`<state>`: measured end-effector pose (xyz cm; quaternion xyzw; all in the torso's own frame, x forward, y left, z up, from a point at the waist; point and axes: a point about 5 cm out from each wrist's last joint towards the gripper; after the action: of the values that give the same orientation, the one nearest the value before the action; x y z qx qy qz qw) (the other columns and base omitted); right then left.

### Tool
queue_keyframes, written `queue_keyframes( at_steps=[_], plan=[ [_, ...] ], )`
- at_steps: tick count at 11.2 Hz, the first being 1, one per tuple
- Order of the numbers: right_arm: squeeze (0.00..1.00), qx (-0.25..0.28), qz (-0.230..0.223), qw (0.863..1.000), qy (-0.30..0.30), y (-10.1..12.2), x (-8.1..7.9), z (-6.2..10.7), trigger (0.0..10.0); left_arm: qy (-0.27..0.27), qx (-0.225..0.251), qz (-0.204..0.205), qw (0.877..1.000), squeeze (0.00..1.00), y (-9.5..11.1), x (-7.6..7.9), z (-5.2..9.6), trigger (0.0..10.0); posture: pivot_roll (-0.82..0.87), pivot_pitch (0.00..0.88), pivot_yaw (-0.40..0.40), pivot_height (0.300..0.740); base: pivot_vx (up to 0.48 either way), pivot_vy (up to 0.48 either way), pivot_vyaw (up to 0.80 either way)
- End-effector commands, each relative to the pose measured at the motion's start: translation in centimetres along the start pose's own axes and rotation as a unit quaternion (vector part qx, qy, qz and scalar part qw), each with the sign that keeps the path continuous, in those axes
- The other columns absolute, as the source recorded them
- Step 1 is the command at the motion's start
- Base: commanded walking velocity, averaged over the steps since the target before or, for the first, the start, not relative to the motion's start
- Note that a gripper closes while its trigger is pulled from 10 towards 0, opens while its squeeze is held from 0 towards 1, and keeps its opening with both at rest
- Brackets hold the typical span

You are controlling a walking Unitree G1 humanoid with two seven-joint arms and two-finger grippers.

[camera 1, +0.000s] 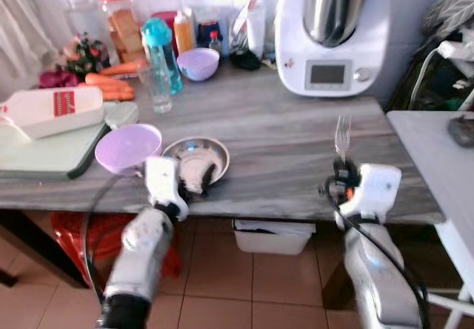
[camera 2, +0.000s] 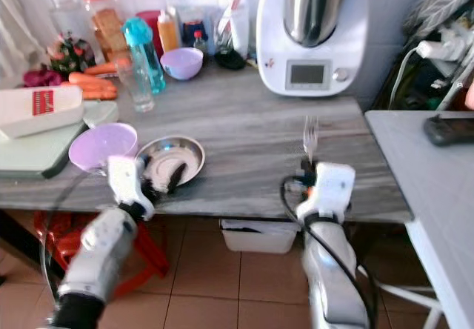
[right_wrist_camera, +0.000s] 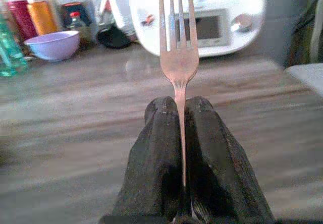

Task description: Setting the table

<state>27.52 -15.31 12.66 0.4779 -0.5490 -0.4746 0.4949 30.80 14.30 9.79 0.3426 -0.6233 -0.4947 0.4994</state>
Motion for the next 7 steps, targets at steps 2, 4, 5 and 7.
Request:
queue_keyframes(
  at_steps=[2, 4, 5, 7],
  plan=[
    [0.0, -0.009, -0.019, 1.0, 0.021, -0.1, -1.0, -0.8, 10.0, 0.03, 0.003, -0.014, 0.999, 0.0, 0.4, -1.3, 0.3, 10.0, 0.02, 0.022, 0.035, 0.74, 0.0, 0.0, 0.0],
    [0.0, -0.022, -0.049, 0.998, 0.032, -0.3, -1.6, -2.3, 10.0, -0.001, 0.012, -0.015, 1.0, 0.0, 1.1, -1.0, 1.0, 10.0, 0.03, 0.027, 0.035, 0.74, 0.0, 0.0, 0.0],
    [0.0, -0.029, -0.056, 0.997, 0.042, -0.4, -2.2, -3.0, 10.0, -0.043, 0.012, -0.017, 0.999, 0.0, 1.5, -0.5, 1.9, 10.0, 0.04, 0.032, 0.031, 0.74, 0.0, 0.0, 0.0],
    [0.0, -0.054, -0.087, 0.992, 0.072, -0.5, -5.0, -4.5, 10.0, -0.109, -0.021, -0.037, 0.993, 0.0, 1.3, 0.0, 4.1, 10.0, 0.06, 0.042, 0.024, 0.74, 0.0, 0.0, 0.0]
  ],
)
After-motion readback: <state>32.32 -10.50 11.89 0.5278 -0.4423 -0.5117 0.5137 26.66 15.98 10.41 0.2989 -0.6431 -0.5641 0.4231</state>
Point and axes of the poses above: a point about 5 cm out from each wrist's last joint towards the gripper, its own z axis pointing back from the gripper into the wrist, its own y axis along the axis of the wrist's last joint, x = y × z, and after that the axes turned 11 degrees about z, right-handed
